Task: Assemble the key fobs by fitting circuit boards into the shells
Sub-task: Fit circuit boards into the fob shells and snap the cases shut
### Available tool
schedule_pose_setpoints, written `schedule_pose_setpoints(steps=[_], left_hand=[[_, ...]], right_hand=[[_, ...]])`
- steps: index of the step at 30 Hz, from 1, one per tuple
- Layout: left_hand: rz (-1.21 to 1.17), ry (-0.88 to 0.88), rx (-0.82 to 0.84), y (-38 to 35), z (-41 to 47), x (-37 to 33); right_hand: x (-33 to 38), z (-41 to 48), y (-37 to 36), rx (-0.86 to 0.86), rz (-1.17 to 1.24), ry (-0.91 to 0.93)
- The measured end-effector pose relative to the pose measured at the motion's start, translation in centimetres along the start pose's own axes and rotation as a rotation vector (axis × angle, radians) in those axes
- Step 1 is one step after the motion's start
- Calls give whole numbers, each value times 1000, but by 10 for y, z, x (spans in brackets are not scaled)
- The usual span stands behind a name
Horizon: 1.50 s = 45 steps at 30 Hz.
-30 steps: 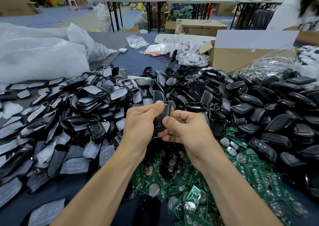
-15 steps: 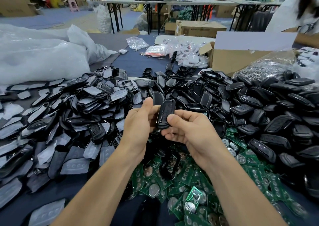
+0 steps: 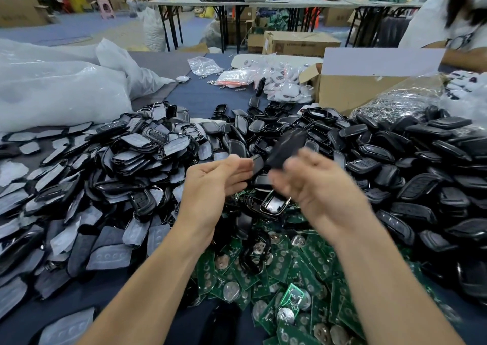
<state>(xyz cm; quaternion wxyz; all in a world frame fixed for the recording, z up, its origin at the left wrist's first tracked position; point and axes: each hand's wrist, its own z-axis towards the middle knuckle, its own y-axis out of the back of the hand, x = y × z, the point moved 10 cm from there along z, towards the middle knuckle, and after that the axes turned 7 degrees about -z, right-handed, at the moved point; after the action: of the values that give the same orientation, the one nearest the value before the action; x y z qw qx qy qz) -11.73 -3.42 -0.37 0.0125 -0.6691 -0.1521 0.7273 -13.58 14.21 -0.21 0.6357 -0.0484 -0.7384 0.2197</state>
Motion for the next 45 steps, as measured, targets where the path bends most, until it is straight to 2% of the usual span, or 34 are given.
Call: schedule_pose_setpoints(steps=[2, 3, 5, 7, 8, 10, 12, 14, 19, 24, 27, 29, 33, 37, 42, 45], left_hand=[[5, 13, -21, 4, 2, 1], [10, 17, -29, 5, 2, 2], [17, 19, -48, 7, 3, 2], [41, 13, -68, 8, 4, 3], [57, 8, -78, 9, 5, 4], [83, 0, -94, 12, 5, 4], [106, -13, -100, 13, 6, 4], [143, -27, -99, 13, 6, 4], [242, -77, -79, 10, 5, 2], [333, -102, -62, 7, 4, 0], [379, -116, -51, 5, 2, -2], [391, -135, -57, 4, 0, -5], [459, -224, -70, 3, -3, -13], [342, -229, 96, -19, -9, -13], [227, -126, 110, -20, -6, -2], [274, -111, 86, -15, -3, 1]], right_hand=[[32, -6, 26, -27, 288, 173], [41, -7, 39, -84, 277, 229], [42, -6, 63, -327, -53, 270], [49, -14, 71, -606, -588, 305], [51, -16, 64, -651, -817, 328], [41, -7, 47, -556, -1163, 282], [20, 3, 37, -424, -1508, 149], [11, 6, 32, -374, -1636, 74], [25, -4, 36, -518, -1423, 129], [18, -4, 30, -441, -1404, 97], [18, -2, 35, -468, -1382, 111], [28, -6, 36, -549, -1296, 217], [45, -21, 36, -654, -952, 444], [31, -13, 34, -565, -607, 411], [19, -7, 16, -445, -594, 398], [11, -3, 12, -392, -598, 338]])
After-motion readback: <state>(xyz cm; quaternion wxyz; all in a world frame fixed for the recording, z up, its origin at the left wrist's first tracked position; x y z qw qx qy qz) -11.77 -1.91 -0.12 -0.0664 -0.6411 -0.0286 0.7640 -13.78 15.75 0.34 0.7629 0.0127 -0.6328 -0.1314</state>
